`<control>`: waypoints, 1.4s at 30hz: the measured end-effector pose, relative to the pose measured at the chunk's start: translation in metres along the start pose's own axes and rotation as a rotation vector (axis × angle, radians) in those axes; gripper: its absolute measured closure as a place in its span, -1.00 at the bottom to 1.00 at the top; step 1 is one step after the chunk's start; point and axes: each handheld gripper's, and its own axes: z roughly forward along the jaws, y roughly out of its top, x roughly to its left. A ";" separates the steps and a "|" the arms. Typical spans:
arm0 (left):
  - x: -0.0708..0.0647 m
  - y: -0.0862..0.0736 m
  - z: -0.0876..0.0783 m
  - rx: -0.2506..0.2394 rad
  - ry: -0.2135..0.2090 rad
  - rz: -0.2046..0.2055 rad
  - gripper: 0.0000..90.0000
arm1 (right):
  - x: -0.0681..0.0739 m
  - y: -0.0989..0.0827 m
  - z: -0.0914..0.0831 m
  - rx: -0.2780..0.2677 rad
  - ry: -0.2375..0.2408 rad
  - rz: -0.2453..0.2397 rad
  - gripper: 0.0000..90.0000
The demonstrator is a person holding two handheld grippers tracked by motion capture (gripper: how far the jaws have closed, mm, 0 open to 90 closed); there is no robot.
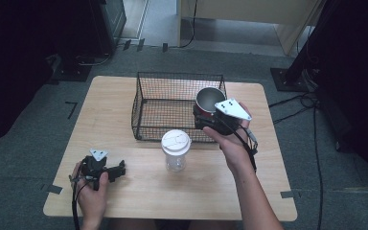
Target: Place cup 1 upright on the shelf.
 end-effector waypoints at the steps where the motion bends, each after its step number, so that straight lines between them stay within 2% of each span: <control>1: 0.000 0.000 0.000 -0.001 0.000 -0.001 -1.00 | 0.000 0.000 0.002 0.004 -0.002 0.003 -0.83; 6: 0.000 0.000 0.000 0.000 -0.001 -0.001 -1.00 | -0.004 -0.001 0.013 0.004 -0.006 0.019 -0.83; 13: 0.000 0.000 0.000 -0.001 0.000 -0.001 -1.00 | -0.012 0.002 0.025 -0.025 -0.026 0.054 -0.83; 15: 0.000 0.000 0.000 -0.001 0.000 -0.001 -1.00 | -0.013 0.003 0.029 -0.024 -0.030 0.045 -0.83; 18: 0.000 0.000 0.000 0.000 0.000 0.000 -1.00 | -0.014 0.003 0.034 -0.022 -0.036 0.044 -0.83; 27: -0.001 0.000 0.000 0.000 -0.002 0.001 -1.00 | -0.014 0.000 0.053 -0.021 -0.050 0.099 -0.83; 33: -0.001 0.000 0.000 0.001 -0.001 0.002 -1.00 | -0.012 0.000 0.063 -0.024 -0.063 0.093 -0.83; 42: -0.001 0.000 0.000 0.002 -0.001 0.002 -1.00 | -0.017 0.003 0.084 -0.044 -0.100 0.119 -0.83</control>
